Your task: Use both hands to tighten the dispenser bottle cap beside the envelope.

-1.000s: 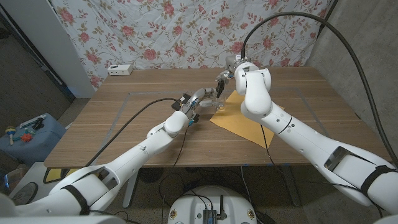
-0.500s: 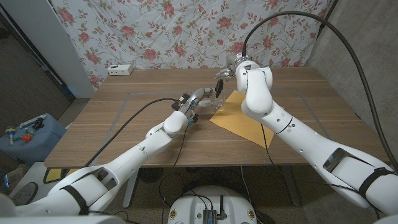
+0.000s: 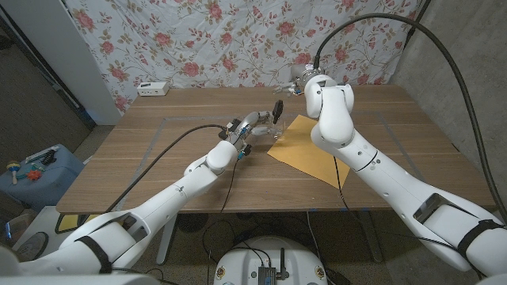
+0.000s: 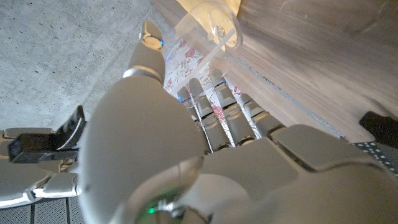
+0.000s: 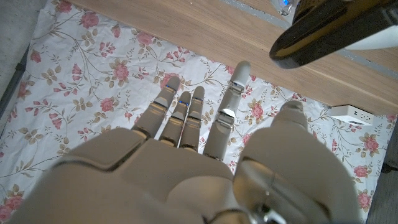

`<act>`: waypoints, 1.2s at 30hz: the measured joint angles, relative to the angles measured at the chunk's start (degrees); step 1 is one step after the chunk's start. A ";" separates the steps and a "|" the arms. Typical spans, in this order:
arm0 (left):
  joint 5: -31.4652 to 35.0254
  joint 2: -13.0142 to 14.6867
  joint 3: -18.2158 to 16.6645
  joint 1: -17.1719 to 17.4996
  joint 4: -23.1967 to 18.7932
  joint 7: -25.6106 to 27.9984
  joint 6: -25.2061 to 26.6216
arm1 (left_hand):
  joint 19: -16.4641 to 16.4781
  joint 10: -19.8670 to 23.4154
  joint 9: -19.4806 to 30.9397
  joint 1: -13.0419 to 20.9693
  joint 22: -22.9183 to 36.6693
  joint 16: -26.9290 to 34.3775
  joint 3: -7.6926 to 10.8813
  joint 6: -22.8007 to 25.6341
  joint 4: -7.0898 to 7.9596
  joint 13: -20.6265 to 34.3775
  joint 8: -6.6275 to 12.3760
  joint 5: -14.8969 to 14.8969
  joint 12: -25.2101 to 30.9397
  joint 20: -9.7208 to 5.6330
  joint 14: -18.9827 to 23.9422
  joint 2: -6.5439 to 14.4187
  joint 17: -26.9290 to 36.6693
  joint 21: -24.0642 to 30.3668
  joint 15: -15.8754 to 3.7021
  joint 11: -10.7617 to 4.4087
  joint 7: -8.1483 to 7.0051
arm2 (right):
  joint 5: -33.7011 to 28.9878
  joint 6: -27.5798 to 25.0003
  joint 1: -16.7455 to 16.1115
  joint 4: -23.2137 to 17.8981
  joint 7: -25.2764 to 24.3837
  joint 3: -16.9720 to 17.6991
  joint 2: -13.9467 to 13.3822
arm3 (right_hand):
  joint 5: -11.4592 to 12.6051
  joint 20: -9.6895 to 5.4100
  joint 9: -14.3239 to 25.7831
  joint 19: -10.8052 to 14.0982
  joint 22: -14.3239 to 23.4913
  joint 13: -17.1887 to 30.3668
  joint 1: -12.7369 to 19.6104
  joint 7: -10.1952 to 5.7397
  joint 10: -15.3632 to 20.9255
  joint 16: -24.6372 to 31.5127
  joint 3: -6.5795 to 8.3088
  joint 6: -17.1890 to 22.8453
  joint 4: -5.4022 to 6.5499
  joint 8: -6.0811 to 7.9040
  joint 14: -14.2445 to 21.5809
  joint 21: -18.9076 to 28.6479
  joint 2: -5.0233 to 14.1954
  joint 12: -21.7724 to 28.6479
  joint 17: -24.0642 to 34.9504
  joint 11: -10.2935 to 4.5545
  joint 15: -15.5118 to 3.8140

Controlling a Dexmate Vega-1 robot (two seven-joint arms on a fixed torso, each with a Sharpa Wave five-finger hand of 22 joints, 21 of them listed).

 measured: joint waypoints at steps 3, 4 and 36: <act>0.00 0.09 -0.09 0.06 0.00 0.00 0.00 | 0.00 0.00 0.00 0.00 0.00 0.00 0.00 0.00 0.00 0.00 0.00 0.00 -0.06 0.00 0.00 0.00 0.00 0.00 0.00 0.00 0.00 | 1.06 -0.24 0.00 0.00 -1.09 0.00 0.00 | 0.00 0.09 0.00 0.09 0.00 0.00 0.01 0.15 0.00 -0.21 0.00 -1.55 0.00 -0.86 0.31 0.00 -0.01 -0.34 0.00 0.00 0.31; -0.14 0.14 -0.16 0.10 -0.01 -0.08 -0.20 | 0.00 0.00 0.00 0.00 0.00 0.00 0.00 0.00 0.00 0.00 0.00 0.00 -0.06 0.00 0.00 0.00 0.00 0.00 0.00 0.00 0.00 | 1.69 -0.42 -1.00 -1.16 -1.67 1.35 -0.07 | 0.00 0.09 0.00 0.09 0.00 0.00 0.01 0.20 0.00 -0.21 0.00 -2.08 0.00 -1.15 0.31 0.00 -0.01 -0.34 0.00 0.00 0.31; -3.67 3.17 -2.65 3.39 -6.55 -0.97 3.76 | -0.11 0.00 0.00 0.00 0.00 -0.27 -0.01 0.00 0.01 0.00 -0.05 -0.06 0.00 0.11 -0.01 0.00 0.04 0.00 -0.01 0.00 0.00 | 33.40 0.91 -7.67 -4.72 -28.96 9.23 -4.31 | 0.14 -0.95 0.27 -0.53 -0.16 -0.01 -1.61 -2.28 -2.09 -1.50 0.48 -19.41 -0.01 -9.31 -1.18 -0.23 1.17 -0.76 -0.53 1.23 0.28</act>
